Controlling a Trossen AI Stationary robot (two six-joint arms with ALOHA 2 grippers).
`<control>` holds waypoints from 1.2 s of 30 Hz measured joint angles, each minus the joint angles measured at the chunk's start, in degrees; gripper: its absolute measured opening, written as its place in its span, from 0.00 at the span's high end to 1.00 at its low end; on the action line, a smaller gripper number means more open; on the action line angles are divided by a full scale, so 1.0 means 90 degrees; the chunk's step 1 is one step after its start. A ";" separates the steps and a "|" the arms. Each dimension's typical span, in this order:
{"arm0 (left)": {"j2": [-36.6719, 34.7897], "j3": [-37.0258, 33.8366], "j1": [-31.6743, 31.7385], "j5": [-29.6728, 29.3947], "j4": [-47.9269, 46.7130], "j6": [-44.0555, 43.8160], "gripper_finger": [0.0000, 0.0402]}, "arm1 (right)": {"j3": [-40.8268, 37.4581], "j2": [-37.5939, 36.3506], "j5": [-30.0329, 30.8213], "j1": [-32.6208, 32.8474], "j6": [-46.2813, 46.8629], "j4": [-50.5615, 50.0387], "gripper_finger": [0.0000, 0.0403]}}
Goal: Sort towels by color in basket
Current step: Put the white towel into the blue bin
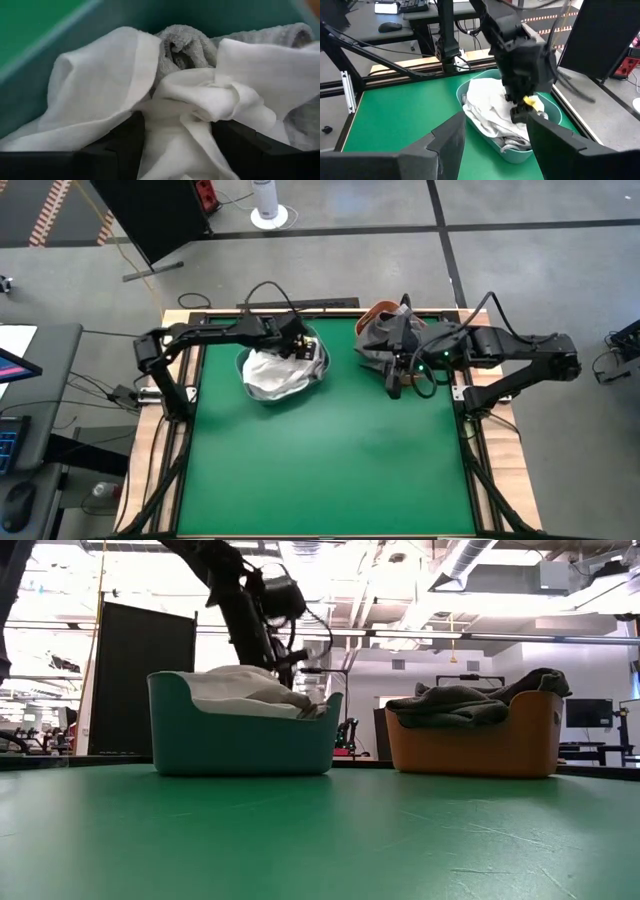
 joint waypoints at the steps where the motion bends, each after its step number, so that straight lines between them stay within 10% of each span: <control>1: -0.0071 0.0058 0.0018 0.0008 -0.0061 0.0054 0.47 | 0.0000 0.0000 0.0000 0.0004 0.0000 0.0000 0.41; 19: -0.1516 0.0718 0.0024 0.0608 -0.1145 0.0457 0.47 | 0.0000 0.0000 0.0004 -0.0018 -0.0058 -0.0002 0.41; 36: -0.1017 -0.1725 -0.0630 0.0727 0.1560 -0.1234 0.47 | 0.0000 0.0000 0.0005 -0.0018 -0.0078 -0.0002 0.41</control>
